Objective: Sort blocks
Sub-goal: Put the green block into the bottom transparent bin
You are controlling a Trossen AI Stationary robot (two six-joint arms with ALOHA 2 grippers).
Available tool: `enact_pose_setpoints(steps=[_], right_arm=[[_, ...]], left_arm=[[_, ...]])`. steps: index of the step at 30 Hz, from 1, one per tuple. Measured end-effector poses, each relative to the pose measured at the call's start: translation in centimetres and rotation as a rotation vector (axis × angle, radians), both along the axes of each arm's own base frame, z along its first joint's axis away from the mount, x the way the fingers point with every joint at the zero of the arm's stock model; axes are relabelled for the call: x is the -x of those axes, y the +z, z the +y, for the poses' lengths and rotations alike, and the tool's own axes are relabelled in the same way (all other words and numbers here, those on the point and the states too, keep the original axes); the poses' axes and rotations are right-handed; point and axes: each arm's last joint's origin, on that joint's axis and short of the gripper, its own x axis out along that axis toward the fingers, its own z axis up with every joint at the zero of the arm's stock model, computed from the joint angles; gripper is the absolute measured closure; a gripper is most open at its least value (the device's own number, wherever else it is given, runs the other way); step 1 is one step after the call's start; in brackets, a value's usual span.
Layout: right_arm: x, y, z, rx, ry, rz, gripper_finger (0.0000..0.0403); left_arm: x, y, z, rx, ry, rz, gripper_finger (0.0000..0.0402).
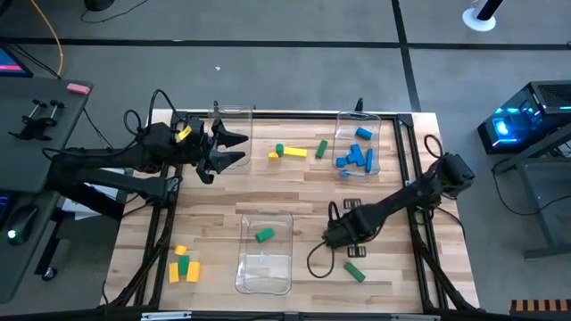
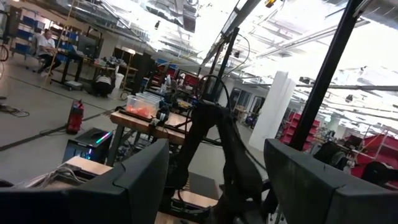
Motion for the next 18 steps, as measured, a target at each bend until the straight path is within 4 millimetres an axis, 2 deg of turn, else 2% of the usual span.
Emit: enact_pose_setpoints(steps=[4, 10, 12, 14, 18], right_arm=[[-2.2, 3.2, -0.3, 0.033, -0.01, -0.15, 0.0274], [-8.0, 7.6, 0.1, -0.137, 0.028, -0.654, 0.0274], [-9.7, 8.0, 0.3, -0.157, 0.057, -0.771, 0.0274], [-10.9, 7.5, 0.5, -0.167, 0.064, -0.827, 0.0272], [-12.3, 6.8, 0.8, -0.183, 0.058, -0.867, 0.0224]], left_arm=[[0.0, -0.1, 0.0, 0.003, 0.008, 0.006, 0.0154], [0.0, -0.1, 0.0, 0.004, 0.009, 0.012, 0.0154], [0.0, -0.1, 0.0, 0.012, 0.008, 0.012, 0.0154], [0.0, -0.1, 0.0, 0.023, 0.005, 0.011, 0.0154], [0.0, -0.1, 0.0, 0.03, 0.004, 0.01, 0.0154]])
